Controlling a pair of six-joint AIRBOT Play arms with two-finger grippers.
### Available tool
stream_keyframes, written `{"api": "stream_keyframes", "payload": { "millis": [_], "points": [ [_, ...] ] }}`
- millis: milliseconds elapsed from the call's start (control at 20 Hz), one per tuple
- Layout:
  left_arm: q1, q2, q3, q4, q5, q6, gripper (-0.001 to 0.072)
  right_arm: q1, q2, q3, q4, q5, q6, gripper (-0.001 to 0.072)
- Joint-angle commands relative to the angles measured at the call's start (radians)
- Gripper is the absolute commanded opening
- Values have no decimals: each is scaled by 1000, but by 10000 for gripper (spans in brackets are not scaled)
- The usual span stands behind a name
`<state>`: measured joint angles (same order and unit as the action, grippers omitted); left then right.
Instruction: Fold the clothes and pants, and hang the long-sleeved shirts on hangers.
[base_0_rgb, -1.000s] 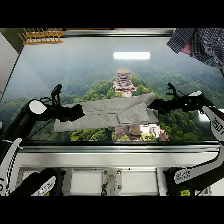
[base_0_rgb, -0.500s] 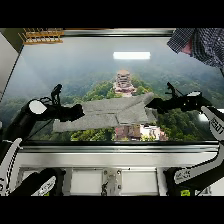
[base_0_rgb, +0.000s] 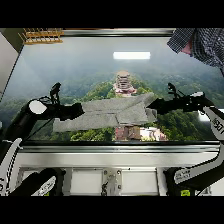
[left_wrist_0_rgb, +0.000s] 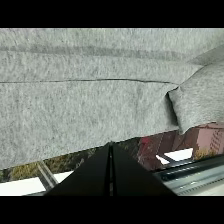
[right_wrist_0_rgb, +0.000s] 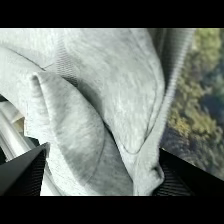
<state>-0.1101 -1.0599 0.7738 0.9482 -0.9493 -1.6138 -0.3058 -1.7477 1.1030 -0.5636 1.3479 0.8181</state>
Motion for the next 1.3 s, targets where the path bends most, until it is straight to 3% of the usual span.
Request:
{"api": "stream_keyframes", "payload": {
  "millis": [0, 300, 350, 450, 550, 650, 1000, 1250],
  "points": [
    [0, 0, 0, 0, 8, 1, 6, 29, 0, 1, -13, -26, -11, 717],
    [0, 0, 0, 0, 8, 1, 6, 51, 0, 1, -16, -131, 21, 690],
    [0, 0, 0, 0, 8, 1, 6, 57, 0, 1, -19, -137, 21, 569],
    [0, -13, 0, -5, 6, 1, 6, 70, 0, 1, -19, -143, 20, 453],
    [-3, -51, 0, -9, -10, 1, 6, 72, 0, 1, -20, -146, 19, 141],
    [-32, -94, 0, -8, -7, 1, 6, 68, 7, 1, -40, -136, 35, 15],
    [-237, -315, 138, -8, 38, -18, 6, 70, 274, 5, -547, -21, 346, 14],
    [-407, -534, 349, -9, 90, -19, 6, 82, 507, 60, -602, 153, 468, 14]
  ]
}}
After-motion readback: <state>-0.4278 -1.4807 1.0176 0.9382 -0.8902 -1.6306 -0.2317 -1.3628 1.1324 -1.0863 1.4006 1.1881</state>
